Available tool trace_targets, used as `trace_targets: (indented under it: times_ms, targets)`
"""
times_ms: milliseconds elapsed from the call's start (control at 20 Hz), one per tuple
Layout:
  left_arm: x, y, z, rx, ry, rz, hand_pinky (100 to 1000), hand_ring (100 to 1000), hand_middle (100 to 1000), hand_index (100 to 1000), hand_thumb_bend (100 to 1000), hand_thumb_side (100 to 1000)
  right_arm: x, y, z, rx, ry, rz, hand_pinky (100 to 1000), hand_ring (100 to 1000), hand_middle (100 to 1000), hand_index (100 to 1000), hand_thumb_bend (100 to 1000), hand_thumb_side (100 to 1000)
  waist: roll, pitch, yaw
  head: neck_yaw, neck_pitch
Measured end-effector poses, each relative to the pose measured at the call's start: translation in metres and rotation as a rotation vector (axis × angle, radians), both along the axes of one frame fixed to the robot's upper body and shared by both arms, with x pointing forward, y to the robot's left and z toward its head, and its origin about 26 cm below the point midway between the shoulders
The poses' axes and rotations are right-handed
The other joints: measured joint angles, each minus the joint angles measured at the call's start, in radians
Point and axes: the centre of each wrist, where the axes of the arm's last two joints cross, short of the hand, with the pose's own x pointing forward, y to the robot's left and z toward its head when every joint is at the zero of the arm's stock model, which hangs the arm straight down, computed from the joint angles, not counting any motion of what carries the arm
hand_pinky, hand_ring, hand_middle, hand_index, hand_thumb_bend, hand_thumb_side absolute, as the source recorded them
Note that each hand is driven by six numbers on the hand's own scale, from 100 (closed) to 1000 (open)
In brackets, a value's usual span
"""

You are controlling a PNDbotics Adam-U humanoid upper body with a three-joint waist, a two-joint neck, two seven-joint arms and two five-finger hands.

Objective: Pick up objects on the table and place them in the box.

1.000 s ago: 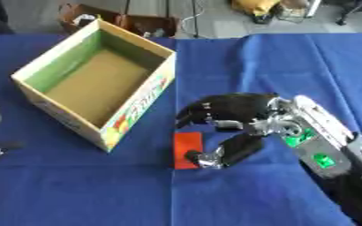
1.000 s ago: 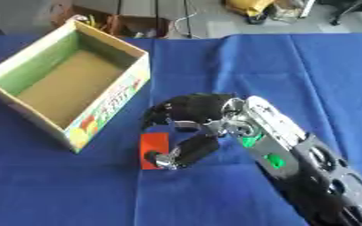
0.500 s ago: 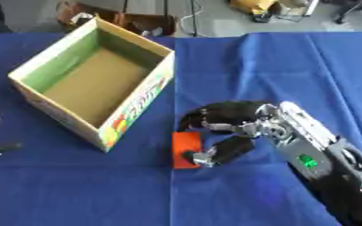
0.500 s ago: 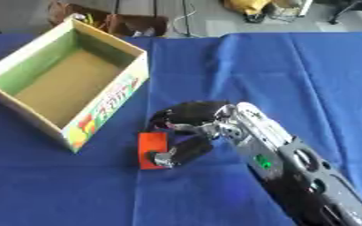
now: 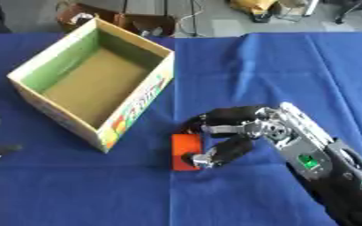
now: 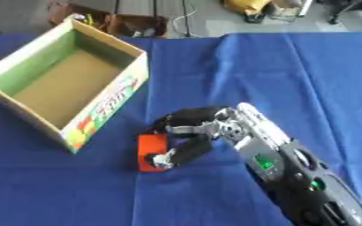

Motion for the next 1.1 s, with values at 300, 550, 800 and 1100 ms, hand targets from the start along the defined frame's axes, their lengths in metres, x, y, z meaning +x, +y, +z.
trace_targets:
  times_ms: [300,550,800,1100]
  targets:
    - [0.0,0.0,0.0,0.0,0.003,-0.003,611,916,810,704,100,997,-0.004,0.0,0.003,-0.052,-0.066,0.029,965,977,945,1000,263,1000,-0.001,0.0,0.002,-0.001,0.0]
    - [0.0,0.0,0.0,-0.001,0.006,-0.006,612,917,810,705,100,997,-0.005,0.0,0.007,-0.105,-0.156,0.054,955,979,959,1000,340,1000,-0.003,0.0,0.005,-0.001,0.0]
    - [0.0,0.0,0.0,-0.001,0.006,-0.007,612,917,809,705,100,998,-0.005,0.0,0.006,-0.149,-0.225,0.068,945,975,962,1000,383,1000,-0.006,0.001,0.007,-0.001,0.0]
    - [0.0,-0.001,0.0,-0.003,0.007,-0.012,612,917,810,704,100,1000,0.001,0.001,-0.003,-0.195,-0.273,0.066,941,971,954,1000,366,1000,-0.005,0.002,0.015,-0.005,0.0]
